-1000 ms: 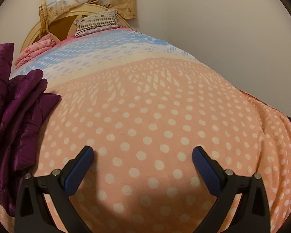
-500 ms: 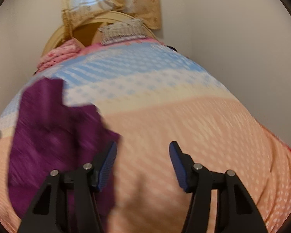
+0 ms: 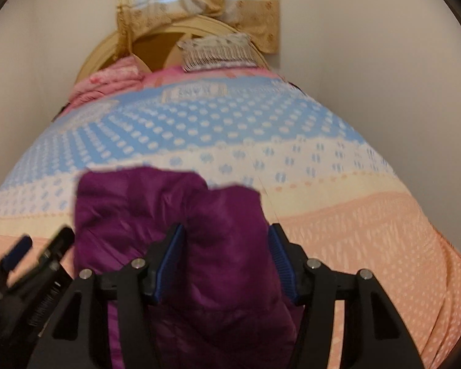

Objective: Fold large clothes

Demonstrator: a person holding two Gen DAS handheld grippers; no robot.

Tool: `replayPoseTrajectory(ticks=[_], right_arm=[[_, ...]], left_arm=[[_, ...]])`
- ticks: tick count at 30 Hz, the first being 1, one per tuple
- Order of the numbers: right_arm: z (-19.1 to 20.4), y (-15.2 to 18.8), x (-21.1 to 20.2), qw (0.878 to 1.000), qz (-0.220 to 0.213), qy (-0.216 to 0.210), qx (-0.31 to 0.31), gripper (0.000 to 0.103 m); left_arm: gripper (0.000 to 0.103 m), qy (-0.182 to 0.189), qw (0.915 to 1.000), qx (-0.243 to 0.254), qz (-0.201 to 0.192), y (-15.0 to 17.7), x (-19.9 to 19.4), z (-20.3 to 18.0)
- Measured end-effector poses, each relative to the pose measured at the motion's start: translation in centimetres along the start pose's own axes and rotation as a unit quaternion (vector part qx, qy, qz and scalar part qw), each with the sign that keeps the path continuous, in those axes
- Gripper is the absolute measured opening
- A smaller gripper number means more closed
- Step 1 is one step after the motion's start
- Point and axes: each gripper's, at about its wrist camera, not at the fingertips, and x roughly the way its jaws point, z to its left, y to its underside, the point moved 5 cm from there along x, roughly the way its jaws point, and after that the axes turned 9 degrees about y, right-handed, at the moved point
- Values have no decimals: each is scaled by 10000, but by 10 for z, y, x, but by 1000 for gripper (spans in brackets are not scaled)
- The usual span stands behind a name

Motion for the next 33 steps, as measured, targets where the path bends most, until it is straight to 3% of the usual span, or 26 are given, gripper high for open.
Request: replayPoseTrajectory(ticks=[6,11,22,33], right_arm=[[-35,41,27,9991,228,-16,366,58],[-52,50,28,9983,117,33,572,58],[-56,62,42,9974,113,-194,680,63],[-56,65,52,9971,217,-220,699,65]], left_arm=[[81,418,9984,301,214,21,22,-38],[88,160,9967,760,224,38,35,-63],[99,381,9974,430,439,48,59,-52],[102,336,9967,439,587,56,68,-55]])
